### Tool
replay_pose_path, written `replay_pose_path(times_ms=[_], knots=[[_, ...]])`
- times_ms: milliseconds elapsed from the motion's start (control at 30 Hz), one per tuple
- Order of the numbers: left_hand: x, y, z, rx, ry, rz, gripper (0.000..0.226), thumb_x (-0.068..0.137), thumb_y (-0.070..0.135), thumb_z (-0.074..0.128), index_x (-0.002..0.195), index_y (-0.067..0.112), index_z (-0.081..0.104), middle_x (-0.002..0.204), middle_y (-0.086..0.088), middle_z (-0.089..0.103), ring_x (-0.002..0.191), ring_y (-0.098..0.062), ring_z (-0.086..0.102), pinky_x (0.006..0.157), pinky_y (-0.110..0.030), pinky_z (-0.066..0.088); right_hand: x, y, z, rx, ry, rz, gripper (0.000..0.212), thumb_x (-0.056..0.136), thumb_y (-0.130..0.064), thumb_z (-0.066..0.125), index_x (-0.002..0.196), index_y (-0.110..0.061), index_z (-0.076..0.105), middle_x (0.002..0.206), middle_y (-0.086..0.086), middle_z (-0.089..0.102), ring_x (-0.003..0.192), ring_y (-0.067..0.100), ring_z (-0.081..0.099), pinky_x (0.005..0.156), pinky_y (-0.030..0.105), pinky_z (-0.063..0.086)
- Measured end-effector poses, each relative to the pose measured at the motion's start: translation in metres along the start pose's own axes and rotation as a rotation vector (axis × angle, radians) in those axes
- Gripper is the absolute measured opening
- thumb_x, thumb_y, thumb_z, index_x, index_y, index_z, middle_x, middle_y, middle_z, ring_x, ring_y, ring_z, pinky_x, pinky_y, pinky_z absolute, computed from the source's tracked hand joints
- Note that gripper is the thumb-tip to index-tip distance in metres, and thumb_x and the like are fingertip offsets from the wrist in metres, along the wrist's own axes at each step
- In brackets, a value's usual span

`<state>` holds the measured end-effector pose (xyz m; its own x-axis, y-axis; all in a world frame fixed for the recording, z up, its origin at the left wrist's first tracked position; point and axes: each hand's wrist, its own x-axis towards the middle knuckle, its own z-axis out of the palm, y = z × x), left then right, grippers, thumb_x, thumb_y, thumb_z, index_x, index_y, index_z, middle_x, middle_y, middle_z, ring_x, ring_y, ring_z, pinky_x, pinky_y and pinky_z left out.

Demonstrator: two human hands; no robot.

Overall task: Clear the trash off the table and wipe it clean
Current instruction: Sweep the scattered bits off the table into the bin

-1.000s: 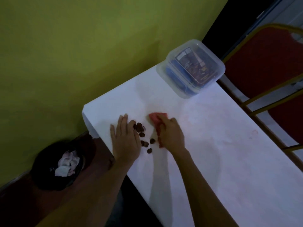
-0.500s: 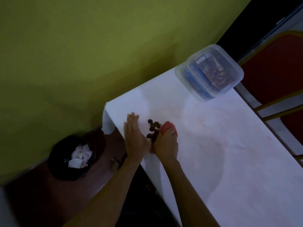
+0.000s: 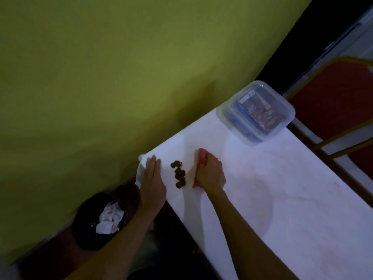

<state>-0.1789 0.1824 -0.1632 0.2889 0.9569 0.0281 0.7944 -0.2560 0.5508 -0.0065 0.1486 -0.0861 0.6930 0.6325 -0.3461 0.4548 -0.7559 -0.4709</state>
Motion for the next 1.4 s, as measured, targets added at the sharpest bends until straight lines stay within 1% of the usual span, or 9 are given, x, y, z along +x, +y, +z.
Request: replay_pose_path(times_ms=[167,300,400,533,733,867,1000,1267,1400], knots=[[0.003,-0.001,-0.011,-0.026,-0.033,0.015,0.070,0.076,-0.025,0.043,0.142,-0.004,0.045,0.154,-0.018,0.037,0.147,-0.032,0.027,0.123,-0.041,0.018,-0.006,-0.010,0.023,-0.158,-0.109,-0.194,0.040,0.101,-0.027,0.048,0.139,-0.039,0.046,0.136,0.007,0.047,0.117,0.029,0.052,0.094,0.042,0.051],[-0.011,-0.007,-0.019,-0.152,-0.076,-0.023,0.057,0.085,-0.011,0.043,0.142,-0.008,0.043,0.150,-0.023,0.041,0.143,-0.039,0.034,0.114,-0.054,0.034,-0.009,-0.013,0.023,-0.218,-0.193,-0.344,0.041,0.099,-0.022,0.053,0.135,-0.041,0.050,0.128,0.007,0.047,0.115,0.030,0.051,0.092,0.042,0.049],[-0.039,0.002,-0.037,-0.262,-0.056,-0.135,0.056,0.093,0.015,0.032,0.144,-0.004,0.041,0.149,-0.018,0.044,0.141,-0.033,0.039,0.116,-0.045,0.033,-0.007,0.008,0.017,-0.083,-0.138,-0.238,0.042,0.094,-0.022,0.042,0.121,-0.053,0.051,0.108,0.002,0.054,0.093,0.027,0.063,0.082,0.040,0.057],[-0.080,0.019,-0.057,-0.324,0.020,-0.302,0.049,0.097,0.002,0.039,0.147,0.003,0.041,0.147,-0.015,0.049,0.138,-0.030,0.044,0.106,-0.027,0.032,-0.003,0.073,0.036,0.143,-0.125,-0.117,0.038,0.085,-0.038,0.038,0.117,-0.058,0.046,0.095,0.009,0.066,0.059,0.023,0.071,0.065,0.043,0.063],[-0.122,0.054,-0.070,-0.395,0.054,-0.372,0.043,0.102,0.006,0.038,0.144,0.010,0.045,0.123,-0.020,0.065,0.113,-0.035,0.060,0.089,-0.037,0.046,-0.023,0.098,0.046,0.105,-0.088,-0.156,0.051,0.072,-0.060,0.039,0.122,-0.072,0.038,0.104,0.013,0.064,0.080,0.031,0.069,0.077,0.043,0.061],[-0.130,0.063,-0.077,-0.423,0.045,-0.358,0.039,0.104,0.011,0.037,0.142,0.011,0.046,0.122,-0.024,0.063,0.109,-0.040,0.061,0.085,-0.039,0.046,-0.092,0.058,-0.018,0.039,0.051,-0.118,0.040,0.091,-0.041,0.049,0.130,-0.048,0.054,0.119,0.011,0.052,0.110,0.034,0.053,0.099,0.046,0.043],[-0.130,0.061,-0.076,-0.469,-0.010,-0.372,0.044,0.106,0.020,0.035,0.150,0.011,0.037,0.134,-0.021,0.058,0.119,-0.036,0.057,0.082,-0.027,0.037,-0.129,0.045,-0.025,0.070,0.078,-0.238,0.036,0.092,-0.032,0.050,0.126,-0.039,0.060,0.120,0.008,0.057,0.107,0.029,0.059,0.099,0.044,0.046],[-0.149,-0.012,-0.107,-0.491,-0.035,-0.480,0.040,0.105,0.020,0.038,0.143,0.009,0.046,0.138,-0.013,0.056,0.126,-0.028,0.053,0.087,-0.018,0.032,-0.190,0.006,0.039,0.111,-0.219,-0.441,0.029,0.092,-0.013,0.060,0.119,-0.015,0.070,0.119,0.011,0.061,0.108,0.025,0.062,0.092,0.027,0.047],[-0.176,-0.073,-0.135,-0.429,-0.021,-0.555,0.035,0.105,0.024,0.038,0.129,0.006,0.058,0.119,-0.011,0.066,0.104,-0.021,0.060,0.083,-0.024,0.039,-0.223,-0.022,0.095,0.122,-0.414,-0.464,0.027,0.090,-0.008,0.060,0.113,-0.012,0.071,0.112,0.006,0.072,0.106,0.021,0.066,0.090,0.023,0.049]])
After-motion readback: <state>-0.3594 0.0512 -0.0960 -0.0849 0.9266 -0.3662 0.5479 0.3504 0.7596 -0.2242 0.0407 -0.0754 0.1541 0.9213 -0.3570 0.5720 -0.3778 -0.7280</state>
